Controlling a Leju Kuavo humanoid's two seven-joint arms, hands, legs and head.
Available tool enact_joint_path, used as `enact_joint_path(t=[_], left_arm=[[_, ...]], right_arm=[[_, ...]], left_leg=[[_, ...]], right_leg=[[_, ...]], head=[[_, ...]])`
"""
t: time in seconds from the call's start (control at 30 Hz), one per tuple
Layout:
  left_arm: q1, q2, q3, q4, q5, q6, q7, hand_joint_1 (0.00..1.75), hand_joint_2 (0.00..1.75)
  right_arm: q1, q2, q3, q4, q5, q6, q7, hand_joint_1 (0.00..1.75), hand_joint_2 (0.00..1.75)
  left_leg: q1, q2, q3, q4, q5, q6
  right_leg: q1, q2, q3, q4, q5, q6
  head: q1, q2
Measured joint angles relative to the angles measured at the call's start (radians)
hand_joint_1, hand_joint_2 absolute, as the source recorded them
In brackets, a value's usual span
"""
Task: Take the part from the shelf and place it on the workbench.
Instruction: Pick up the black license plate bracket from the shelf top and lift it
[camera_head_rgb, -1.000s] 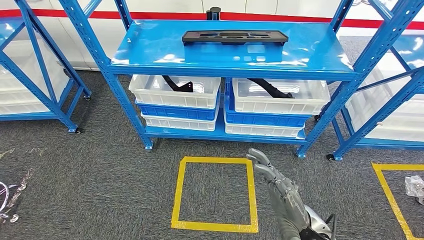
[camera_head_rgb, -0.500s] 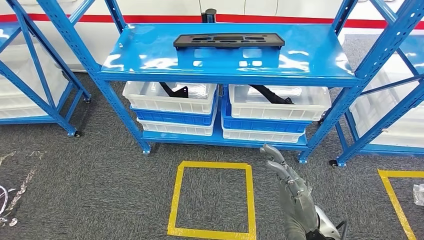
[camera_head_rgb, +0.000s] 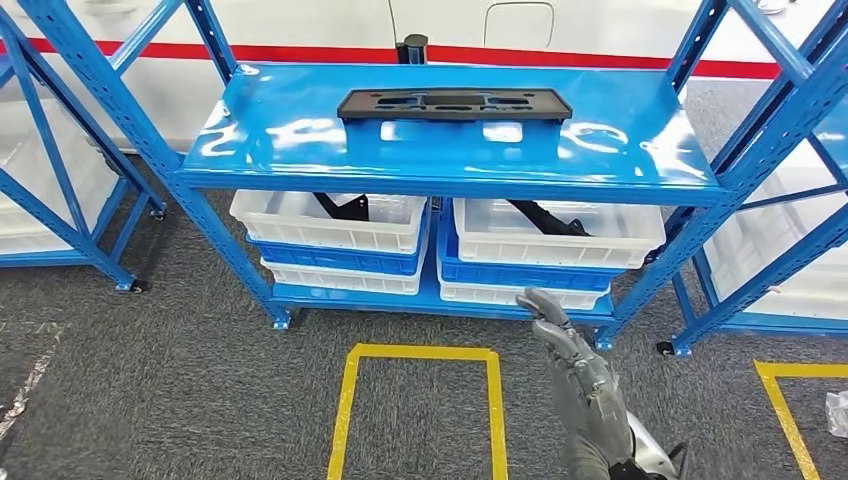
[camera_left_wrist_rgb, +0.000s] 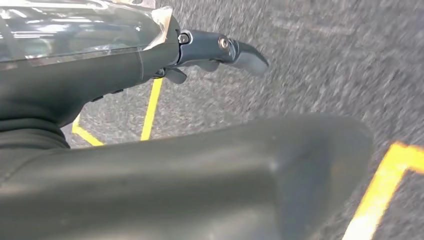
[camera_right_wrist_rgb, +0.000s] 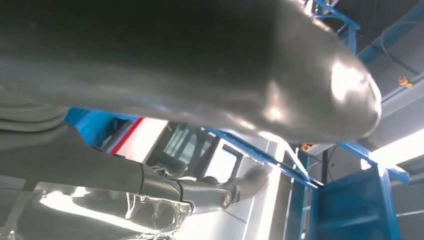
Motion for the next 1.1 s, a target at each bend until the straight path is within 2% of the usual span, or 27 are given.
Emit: enact_joint_path(t=[0.03, 0.1, 0.13, 0.17, 0.2, 0.23, 0.27, 0.3, 0.33, 0.37, 0.43, 0.5, 0.53, 0.57, 0.63, 0.67, 0.7, 0.73, 0.77, 0.8, 0.83, 0.9, 0.97, 1.0, 1.03, 1.07, 1.1], left_arm=[[-0.001, -0.002, 0.000, 0.000, 0.001, 0.002, 0.000, 0.00, 0.00], [-0.002, -0.008, 0.000, 0.000, 0.004, 0.004, 0.000, 0.00, 0.00], [-0.002, -0.011, 0.000, 0.000, 0.004, 0.005, 0.000, 0.00, 0.00], [-0.001, -0.015, 0.000, 0.001, 0.005, 0.006, 0.000, 0.00, 0.00], [-0.001, -0.017, 0.000, 0.001, 0.005, 0.008, 0.000, 0.00, 0.00], [-0.001, -0.019, 0.000, 0.001, 0.005, 0.009, 0.000, 0.00, 0.00], [0.000, -0.020, 0.000, 0.001, 0.005, 0.011, 0.000, 0.00, 0.00], [0.000, -0.020, 0.000, 0.001, 0.005, 0.012, 0.000, 0.00, 0.00], [-0.001, -0.019, 0.001, 0.001, 0.005, 0.012, 0.000, 0.00, 0.00], [-0.002, -0.019, 0.001, 0.001, 0.005, 0.012, 0.001, 0.00, 0.00], [-0.003, -0.021, 0.001, 0.001, 0.005, 0.012, 0.001, 0.00, 0.00], [-0.004, -0.022, 0.001, 0.002, 0.005, 0.012, 0.001, 0.00, 0.00], [-0.005, -0.023, 0.001, 0.002, 0.005, 0.012, 0.001, 0.00, 0.00], [-0.007, -0.023, 0.001, 0.002, 0.005, 0.012, 0.001, 0.00, 0.00], [-0.007, -0.023, 0.001, 0.002, 0.003, 0.012, 0.000, 0.00, 0.00], [-0.005, -0.023, 0.001, 0.002, 0.003, 0.012, 0.000, 0.00, 0.00], [-0.003, -0.023, 0.001, 0.002, 0.002, 0.012, 0.000, 0.00, 0.00], [-0.002, -0.023, 0.001, 0.002, 0.002, 0.012, 0.000, 0.00, 0.00], [-0.001, -0.023, 0.001, 0.002, 0.001, 0.011, 0.000, 0.00, 0.00], [-0.001, -0.022, 0.001, 0.002, 0.001, 0.011, 0.000, 0.00, 0.00], [-0.001, -0.022, 0.001, 0.002, 0.000, 0.010, 0.000, 0.00, 0.00], [-0.001, -0.022, 0.000, 0.002, -0.002, 0.009, 0.002, 0.00, 0.00], [0.001, -0.022, 0.000, 0.002, -0.004, 0.011, 0.004, 0.00, 0.00], [0.003, -0.022, 0.000, 0.002, -0.006, 0.011, 0.004, 0.00, 0.00], [0.002, -0.022, 0.000, 0.002, -0.008, 0.011, 0.004, 0.00, 0.00], [0.001, -0.022, 0.000, 0.002, -0.010, 0.011, 0.004, 0.00, 0.00], [0.000, -0.022, -0.001, 0.002, -0.012, 0.011, 0.004, 0.00, 0.00]], right_arm=[[-0.003, 0.000, 0.000, 0.000, -0.002, 0.001, 0.000, 0.00, 0.00], [-0.007, 0.000, -0.001, 0.000, -0.006, 0.004, 0.000, 0.00, 0.00], [-0.007, 0.000, -0.001, 0.001, -0.007, 0.006, 0.000, 0.00, 0.00], [-0.007, 0.000, -0.001, 0.001, -0.008, 0.008, 0.000, 0.00, 0.00], [-0.007, 0.000, -0.002, 0.002, -0.008, 0.009, 0.000, 0.00, 0.00], [-0.007, 0.000, -0.003, 0.002, -0.008, 0.009, 0.000, 0.00, 0.00], [-0.007, 0.000, -0.004, 0.003, -0.008, 0.009, 0.000, 0.00, 0.00], [-0.007, 0.000, -0.005, 0.004, -0.008, 0.009, 0.000, 0.00, 0.00], [-0.008, 0.000, -0.007, 0.006, -0.009, 0.008, 0.000, 0.00, 0.00], [-0.008, 0.000, -0.008, 0.007, -0.009, 0.008, 0.000, 0.00, 0.00], [-0.010, 0.001, -0.009, 0.009, -0.010, 0.008, 0.000, 0.00, 0.00], [-0.011, 0.004, -0.010, 0.009, -0.010, 0.007, 0.000, 0.00, 0.00], [-0.011, 0.006, -0.011, 0.009, -0.009, 0.006, 0.000, 0.00, 0.00], [-0.011, 0.009, -0.012, 0.009, -0.009, 0.003, 0.000, 0.00, 0.00], [-0.007, 0.014, -0.019, 0.009, -0.007, -0.004, 0.000, 0.00, 0.00], [-0.004, 0.016, -0.022, 0.010, -0.006, -0.007, 0.000, 0.00, 0.00], [-0.001, 0.018, -0.025, 0.011, -0.005, -0.009, 0.000, 0.00, 0.00], [0.001, 0.020, -0.027, 0.011, -0.004, -0.010, 0.000, 0.00, 0.00], [0.002, 0.021, -0.029, 0.012, -0.004, -0.011, 0.000, 0.00, 0.00], [0.004, 0.023, -0.030, 0.012, -0.003, -0.012, 0.000, 0.00, 0.00], [0.004, 0.025, -0.031, 0.012, -0.002, -0.013, 0.000, 0.00, 0.00], [0.005, 0.028, -0.033, 0.012, 0.001, -0.017, 0.000, 0.00, 0.00], [0.007, 0.031, -0.034, 0.012, 0.004, -0.020, 0.000, 0.00, 0.00], [0.007, 0.032, -0.034, 0.012, 0.005, -0.021, 0.000, 0.00, 0.00], [0.007, 0.033, -0.036, 0.011, 0.006, -0.022, 0.000, 0.00, 0.00], [0.008, 0.033, -0.038, 0.011, 0.007, -0.023, 0.000, 0.00, 0.00], [0.009, 0.033, -0.042, 0.011, 0.008, -0.024, 0.000, 0.00, 0.00]], left_leg=[[0.004, -0.002, 0.018, -0.008, -0.005, 0.000], [0.007, -0.004, 0.040, -0.013, -0.023, 0.000], [0.008, -0.006, 0.051, -0.013, -0.033, -0.002], [0.009, -0.008, 0.065, -0.013, -0.045, -0.004], [0.011, -0.010, 0.080, -0.013, -0.057, -0.008], [0.013, -0.012, 0.098, -0.013, -0.070, -0.011], [0.016, -0.013, 0.113, -0.013, -0.083, -0.016], [0.017, -0.015, 0.129, -0.013, -0.096, -0.021], [0.018, -0.015, 0.141, -0.014, -0.108, -0.028], [0.018, -0.015, 0.149, -0.017, -0.119, -0.035], [0.018, -0.012, 0.163, -0.013, -0.124, -0.047], [0.019, -0.006, 0.164, 0.014, -0.132, -0.056], [0.020, -0.002, 0.148, 0.046, -0.147, -0.060], [0.023, 0.002, 0.115, 0.098, -0.171, -0.066], [0.029, 0.006, 0.021, 0.225, -0.220, -0.076], [0.032, 0.007, -0.019, 0.266, -0.227, -0.080], [0.035, 0.008, -0.041, 0.272, -0.212, -0.081], [0.036, 0.009, -0.043, 0.238, -0.173, -0.081], [0.037, 0.011, -0.029, 0.174, -0.119, -0.080], [0.036, 0.014, -0.012, 0.113, -0.078, -0.079], [0.034, 0.016, 0.003, 0.064, -0.059, -0.076], [0.026, 0.018, 0.012, 0.030, -0.062, -0.063], [0.023, 0.014, 0.030, 0.019, -0.058, -0.043], [0.024, 0.013, 0.045, 0.012, -0.054, -0.034], [0.024, 0.012, 0.060, 0.007, -0.056, -0.026], [0.025, 0.011, 0.071, 0.003, -0.058, -0.019], [0.023, 0.009, 0.079, 0.002, -0.064, -0.014]], right_leg=[[0.001, 0.000, -0.025, 0.046, -0.006, 0.000], [-0.002, -0.001, -0.112, 0.169, -0.039, -0.002], [-0.004, -0.001, -0.156, 0.216, -0.060, 0.000], [-0.006, -0.001, -0.188, 0.233, -0.073, 0.006], [-0.008, -0.001, -0.204, 0.219, -0.067, 0.018], [-0.010, -0.001, -0.203, 0.173, -0.037, 0.034], [-0.013, -0.002, -0.192, 0.109, 0.011, 0.050], [-0.014, -0.005, -0.181, 0.055, 0.056, 0.058], [-0.012, -0.008, -0.170, 0.014, 0.085, 0.052], [-0.009, -0.010, -0.160, -0.006, 0.101, 0.038], [-0.006, -0.007, -0.144, -0.016, 0.097, -0.001], [-0.013, -0.004, -0.123, -0.024, 0.097, -0.022], [-0.016, -0.004, -0.112, -0.026, 0.094, -0.030], [-0.017, -0.004, -0.106, -0.027, 0.090, -0.035], [-0.017, -0.005, -0.100, -0.027, 0.080, -0.040], [-0.018, -0.004, -0.096, -0.027, 0.074, -0.039], [-0.018, -0.004, -0.090, -0.027, 0.068, -0.037], [-0.020, -0.003, -0.081, -0.027, 0.060, -0.034], [-0.022, -0.003, -0.072, -0.027, 0.052, -0.030], [-0.022, -0.003, -0.062, -0.028, 0.044, -0.024], [-0.022, -0.004, -0.055, -0.029, 0.036, -0.018], [-0.020, -0.005, -0.045, -0.033, 0.029, -0.001], [-0.018, -0.005, -0.034, -0.030, 0.031, 0.014], [-0.018, -0.005, -0.034, -0.010, 0.031, 0.019], [-0.018, -0.005, -0.049, 0.022, 0.025, 0.019], [-0.017, -0.004, -0.079, 0.074, 0.013, 0.016], [-0.017, -0.004, -0.124, 0.141, -0.005, 0.011]], head=[[0.001, 0.000], [0.002, 0.000], [0.002, 0.000], [0.001, 0.000], [0.001, 0.000], [0.001, 0.000], [0.002, 0.000], [0.002, 0.000], [0.002, 0.000], [0.002, 0.000], [-0.002, 0.000], [-0.005, 0.000], [-0.008, 0.000], [-0.010, 0.000], [-0.013, 0.000], [-0.013, 0.000], [-0.013, 0.000], [-0.013, 0.000], [-0.014, 0.000], [-0.013, 0.000], [-0.014, 0.000], [-0.014, 0.000], [-0.014, 0.000], [-0.013, 0.000], [-0.012, 0.000], [-0.011, 0.000], [-0.009, 0.000]])
